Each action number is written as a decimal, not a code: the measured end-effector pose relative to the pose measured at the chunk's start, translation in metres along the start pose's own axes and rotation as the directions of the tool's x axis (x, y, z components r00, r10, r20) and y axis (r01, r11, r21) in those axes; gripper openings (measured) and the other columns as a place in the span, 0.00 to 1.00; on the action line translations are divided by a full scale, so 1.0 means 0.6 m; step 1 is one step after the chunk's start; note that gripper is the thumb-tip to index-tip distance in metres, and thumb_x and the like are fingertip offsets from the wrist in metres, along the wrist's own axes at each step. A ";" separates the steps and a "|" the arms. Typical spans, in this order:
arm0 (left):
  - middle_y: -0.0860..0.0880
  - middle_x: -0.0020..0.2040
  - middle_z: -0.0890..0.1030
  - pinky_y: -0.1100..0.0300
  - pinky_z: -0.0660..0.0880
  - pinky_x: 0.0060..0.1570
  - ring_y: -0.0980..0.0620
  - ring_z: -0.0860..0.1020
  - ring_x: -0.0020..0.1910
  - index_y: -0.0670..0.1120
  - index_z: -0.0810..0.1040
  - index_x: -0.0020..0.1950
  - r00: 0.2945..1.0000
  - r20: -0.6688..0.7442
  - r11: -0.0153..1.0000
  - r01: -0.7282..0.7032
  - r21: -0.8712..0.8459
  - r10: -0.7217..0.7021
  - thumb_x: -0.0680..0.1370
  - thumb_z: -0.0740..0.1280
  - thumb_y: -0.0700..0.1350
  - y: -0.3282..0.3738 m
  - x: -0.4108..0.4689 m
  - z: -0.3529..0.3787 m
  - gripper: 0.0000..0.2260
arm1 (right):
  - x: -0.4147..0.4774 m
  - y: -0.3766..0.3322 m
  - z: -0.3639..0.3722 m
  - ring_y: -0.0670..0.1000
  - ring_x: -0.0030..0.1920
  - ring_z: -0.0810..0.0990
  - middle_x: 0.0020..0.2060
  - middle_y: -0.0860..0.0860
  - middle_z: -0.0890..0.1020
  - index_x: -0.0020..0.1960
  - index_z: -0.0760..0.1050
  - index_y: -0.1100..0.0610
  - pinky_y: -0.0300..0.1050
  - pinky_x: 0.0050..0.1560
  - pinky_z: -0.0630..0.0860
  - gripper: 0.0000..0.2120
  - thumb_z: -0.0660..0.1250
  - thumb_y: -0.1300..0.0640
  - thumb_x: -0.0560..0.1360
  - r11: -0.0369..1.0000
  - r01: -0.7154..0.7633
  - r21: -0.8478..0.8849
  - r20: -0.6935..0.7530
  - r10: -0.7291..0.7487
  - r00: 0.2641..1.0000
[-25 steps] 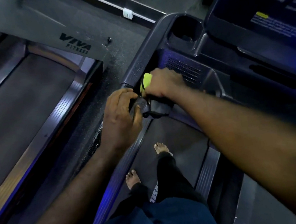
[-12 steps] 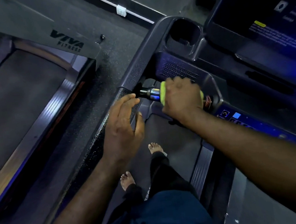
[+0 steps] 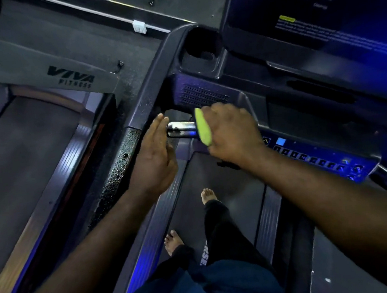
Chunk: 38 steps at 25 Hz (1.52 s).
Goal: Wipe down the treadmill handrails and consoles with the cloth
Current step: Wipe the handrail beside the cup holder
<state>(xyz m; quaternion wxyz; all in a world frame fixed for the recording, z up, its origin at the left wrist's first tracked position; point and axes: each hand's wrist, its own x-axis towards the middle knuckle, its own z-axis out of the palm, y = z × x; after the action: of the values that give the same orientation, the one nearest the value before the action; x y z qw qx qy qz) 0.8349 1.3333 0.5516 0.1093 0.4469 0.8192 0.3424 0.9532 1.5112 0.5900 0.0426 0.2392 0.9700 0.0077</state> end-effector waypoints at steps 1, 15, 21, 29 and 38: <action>0.36 0.83 0.61 0.55 0.53 0.83 0.39 0.59 0.83 0.34 0.61 0.82 0.998 0.063 0.999 -0.018 0.032 0.016 0.79 0.60 0.35 -0.003 0.002 0.007 0.30 | -0.011 0.018 0.001 0.58 0.55 0.78 0.58 0.54 0.77 0.70 0.69 0.53 0.54 0.50 0.76 0.37 0.77 0.44 0.65 0.999 -0.016 -0.034 -0.034 0.015 0.999; 0.47 0.72 0.78 0.53 0.73 0.72 0.55 0.78 0.70 0.47 0.71 0.78 0.876 0.153 0.474 0.386 -0.792 -0.458 0.79 0.74 0.51 0.091 0.030 -0.037 0.29 | 0.030 0.043 -0.091 0.59 0.56 0.85 0.57 0.57 0.86 0.68 0.76 0.58 0.51 0.59 0.81 0.38 0.80 0.61 0.58 0.023 -0.181 0.983 0.180 0.042 0.983; 0.43 0.59 0.85 0.40 0.74 0.61 0.41 0.80 0.57 0.42 0.77 0.65 0.832 0.384 0.176 0.481 -0.859 -0.401 0.68 0.82 0.49 0.133 0.056 -0.031 0.30 | -0.040 0.039 -0.102 0.59 0.55 0.86 0.57 0.62 0.86 0.63 0.83 0.63 0.54 0.59 0.83 0.26 0.77 0.54 0.67 -0.575 -0.352 0.739 0.308 -0.177 0.935; 0.45 0.59 0.86 0.39 0.82 0.55 0.41 0.85 0.58 0.43 0.73 0.72 0.816 0.380 0.201 0.500 -0.842 -0.436 0.76 0.74 0.64 0.134 0.053 -0.063 0.34 | -0.026 0.036 -0.132 0.38 0.64 0.78 0.66 0.38 0.79 0.78 0.61 0.38 0.45 0.66 0.77 0.54 0.83 0.31 0.59 0.552 -0.248 0.796 0.335 -0.060 0.940; 0.39 0.53 0.87 0.42 0.83 0.57 0.39 0.86 0.53 0.40 0.85 0.60 0.759 0.333 0.174 0.501 -0.848 -0.560 0.83 0.70 0.50 0.122 0.014 -0.035 0.14 | -0.090 -0.056 -0.055 0.43 0.75 0.70 0.78 0.45 0.68 0.81 0.50 0.32 0.49 0.72 0.71 0.49 0.75 0.29 0.69 0.424 -0.164 0.891 0.182 -0.003 0.983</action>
<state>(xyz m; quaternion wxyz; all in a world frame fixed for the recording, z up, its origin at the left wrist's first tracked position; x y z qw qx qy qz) 0.8680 1.3570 0.6162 0.4219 -0.0098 0.5997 0.6799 0.9823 1.4564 0.6258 -0.0168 0.2709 0.8044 -0.5285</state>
